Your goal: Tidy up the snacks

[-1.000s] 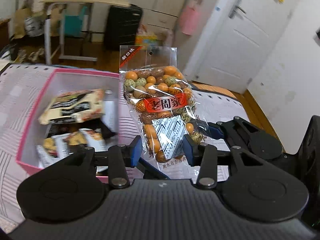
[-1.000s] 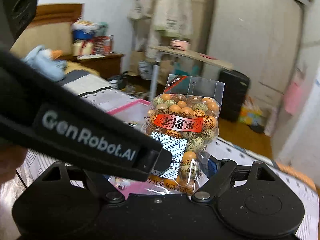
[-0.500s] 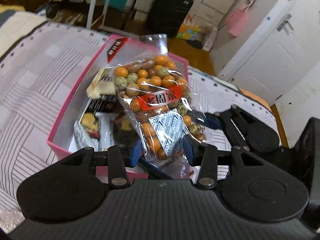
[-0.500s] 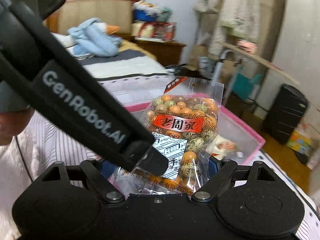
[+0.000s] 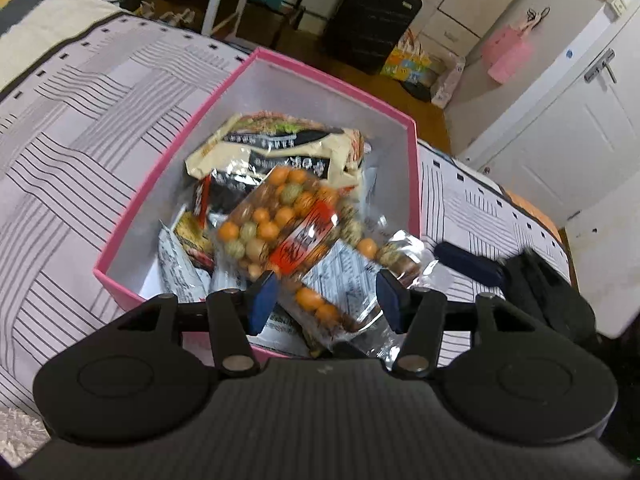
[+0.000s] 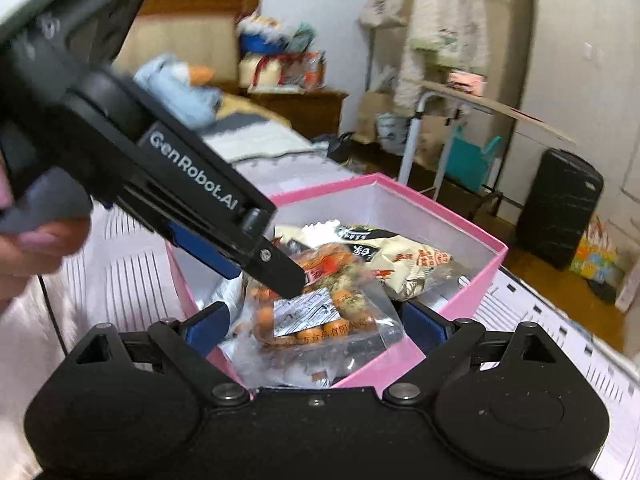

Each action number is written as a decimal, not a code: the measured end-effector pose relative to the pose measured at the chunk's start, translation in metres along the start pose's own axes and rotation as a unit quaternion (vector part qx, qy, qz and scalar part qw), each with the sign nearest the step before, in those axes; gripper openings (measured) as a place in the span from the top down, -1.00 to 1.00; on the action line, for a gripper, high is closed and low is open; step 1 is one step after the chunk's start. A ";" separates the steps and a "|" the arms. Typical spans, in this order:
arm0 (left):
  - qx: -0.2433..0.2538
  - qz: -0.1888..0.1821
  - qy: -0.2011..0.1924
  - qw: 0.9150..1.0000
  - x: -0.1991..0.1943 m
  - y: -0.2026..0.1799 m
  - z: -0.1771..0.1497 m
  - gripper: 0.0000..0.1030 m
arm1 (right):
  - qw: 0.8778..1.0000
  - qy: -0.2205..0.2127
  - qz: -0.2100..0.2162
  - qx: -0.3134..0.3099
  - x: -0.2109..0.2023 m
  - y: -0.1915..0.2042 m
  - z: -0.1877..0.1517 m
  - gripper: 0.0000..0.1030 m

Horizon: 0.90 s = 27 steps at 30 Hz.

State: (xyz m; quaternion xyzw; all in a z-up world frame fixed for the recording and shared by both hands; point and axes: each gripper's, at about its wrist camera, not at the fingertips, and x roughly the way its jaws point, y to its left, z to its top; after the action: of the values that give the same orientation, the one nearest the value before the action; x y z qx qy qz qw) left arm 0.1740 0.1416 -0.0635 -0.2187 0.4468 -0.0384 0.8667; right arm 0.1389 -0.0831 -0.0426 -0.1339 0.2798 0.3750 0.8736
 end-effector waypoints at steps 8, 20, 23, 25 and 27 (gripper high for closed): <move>0.027 0.013 -0.028 0.999 -0.027 -0.010 -0.012 -0.03 | 0.993 -0.016 -0.060 0.104 -0.044 -0.007 -0.013 -0.86; 0.093 0.006 -0.065 0.993 -0.080 -0.041 -0.050 -0.04 | 0.970 -0.033 -0.167 0.175 -0.128 -0.016 -0.017 -0.86; 0.122 0.006 -0.085 0.989 -0.097 -0.058 -0.058 -0.04 | 0.964 -0.029 -0.193 0.181 -0.146 -0.014 -0.015 -0.86; 0.140 -0.004 -0.104 0.985 -0.107 -0.067 -0.064 -0.17 | 0.959 -0.025 -0.207 0.194 -0.156 -0.013 -0.016 -0.86; 0.156 -0.012 -0.120 0.980 -0.118 -0.075 -0.073 -0.23 | 0.953 -0.023 -0.219 0.208 -0.166 -0.012 -0.018 -0.86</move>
State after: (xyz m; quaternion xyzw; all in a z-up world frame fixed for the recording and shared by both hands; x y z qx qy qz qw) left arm 0.0558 0.0796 0.0200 -0.0887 0.3253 -0.0918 0.9369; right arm 0.0480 -0.1955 0.0410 0.0017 0.2954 0.1109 0.9489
